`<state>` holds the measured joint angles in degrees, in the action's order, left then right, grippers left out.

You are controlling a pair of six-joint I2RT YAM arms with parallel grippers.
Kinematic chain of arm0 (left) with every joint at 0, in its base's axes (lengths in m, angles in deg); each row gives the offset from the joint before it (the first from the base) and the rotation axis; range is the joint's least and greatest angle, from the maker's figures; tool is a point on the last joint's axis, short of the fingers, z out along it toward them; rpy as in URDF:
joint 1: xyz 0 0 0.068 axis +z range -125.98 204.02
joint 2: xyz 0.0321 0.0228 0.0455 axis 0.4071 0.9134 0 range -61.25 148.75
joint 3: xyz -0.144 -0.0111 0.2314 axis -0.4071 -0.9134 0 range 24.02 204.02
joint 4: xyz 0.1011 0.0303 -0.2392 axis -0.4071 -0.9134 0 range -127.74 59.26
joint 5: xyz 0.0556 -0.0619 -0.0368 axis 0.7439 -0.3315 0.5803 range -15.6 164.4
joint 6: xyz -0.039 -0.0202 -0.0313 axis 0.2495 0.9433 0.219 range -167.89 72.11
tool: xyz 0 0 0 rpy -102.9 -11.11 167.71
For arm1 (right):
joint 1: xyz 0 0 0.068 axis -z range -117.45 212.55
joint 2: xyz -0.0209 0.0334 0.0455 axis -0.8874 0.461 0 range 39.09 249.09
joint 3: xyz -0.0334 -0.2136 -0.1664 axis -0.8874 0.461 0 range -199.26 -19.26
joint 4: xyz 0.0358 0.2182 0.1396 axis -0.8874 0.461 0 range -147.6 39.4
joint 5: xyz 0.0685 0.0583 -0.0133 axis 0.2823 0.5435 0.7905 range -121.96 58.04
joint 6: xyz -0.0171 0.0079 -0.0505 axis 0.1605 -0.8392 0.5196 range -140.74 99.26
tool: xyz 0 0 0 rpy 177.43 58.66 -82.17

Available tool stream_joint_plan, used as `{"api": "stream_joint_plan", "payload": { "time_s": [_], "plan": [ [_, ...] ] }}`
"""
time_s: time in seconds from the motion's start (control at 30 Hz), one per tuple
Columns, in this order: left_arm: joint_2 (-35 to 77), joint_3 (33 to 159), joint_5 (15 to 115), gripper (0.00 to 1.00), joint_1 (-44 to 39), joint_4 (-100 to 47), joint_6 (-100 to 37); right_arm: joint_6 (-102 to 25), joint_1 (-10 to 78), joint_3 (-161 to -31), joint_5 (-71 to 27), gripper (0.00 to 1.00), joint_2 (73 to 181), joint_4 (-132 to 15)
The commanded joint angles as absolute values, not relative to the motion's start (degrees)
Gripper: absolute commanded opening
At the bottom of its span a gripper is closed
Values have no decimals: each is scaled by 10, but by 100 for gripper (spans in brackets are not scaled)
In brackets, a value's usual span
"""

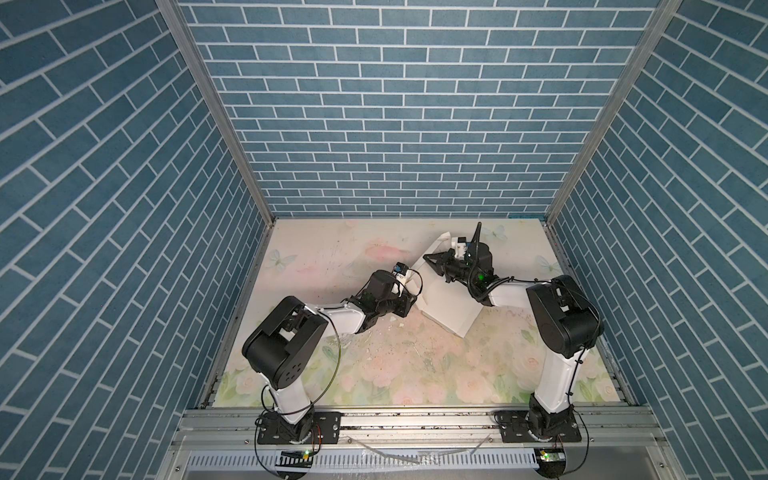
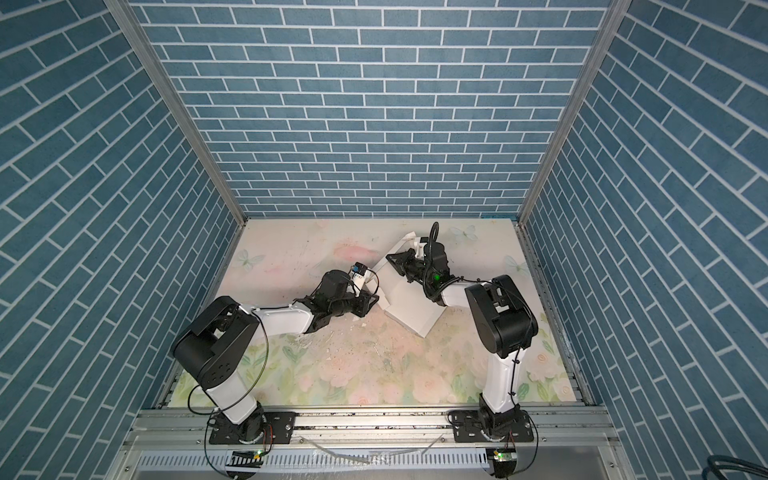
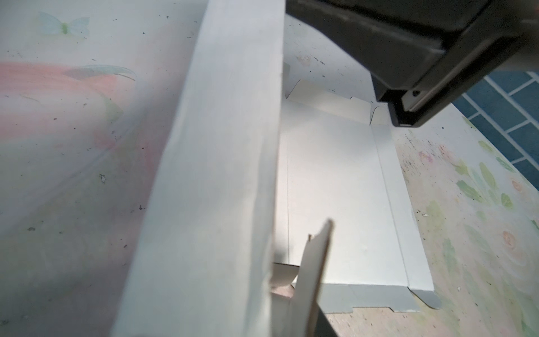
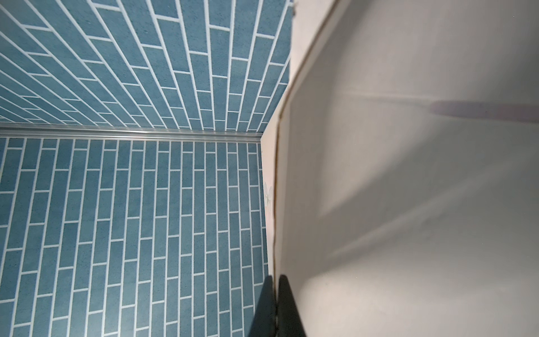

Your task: Fold the paper box

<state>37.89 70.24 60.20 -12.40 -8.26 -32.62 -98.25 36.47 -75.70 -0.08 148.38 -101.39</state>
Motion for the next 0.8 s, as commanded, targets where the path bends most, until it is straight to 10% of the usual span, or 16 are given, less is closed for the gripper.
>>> {"api": "stream_joint_plan", "payload": {
  "time_s": [0.0, 0.77],
  "plan": [
    [389, 725, 630, 39, -126, -76, -303, -972, 360, -743, 7, 0, 1465, -1023],
    [404, 780, 729, 28, -134, -171, -269, -974, 353, -712, -7, 0, 1451, -1043]
  ]
}}
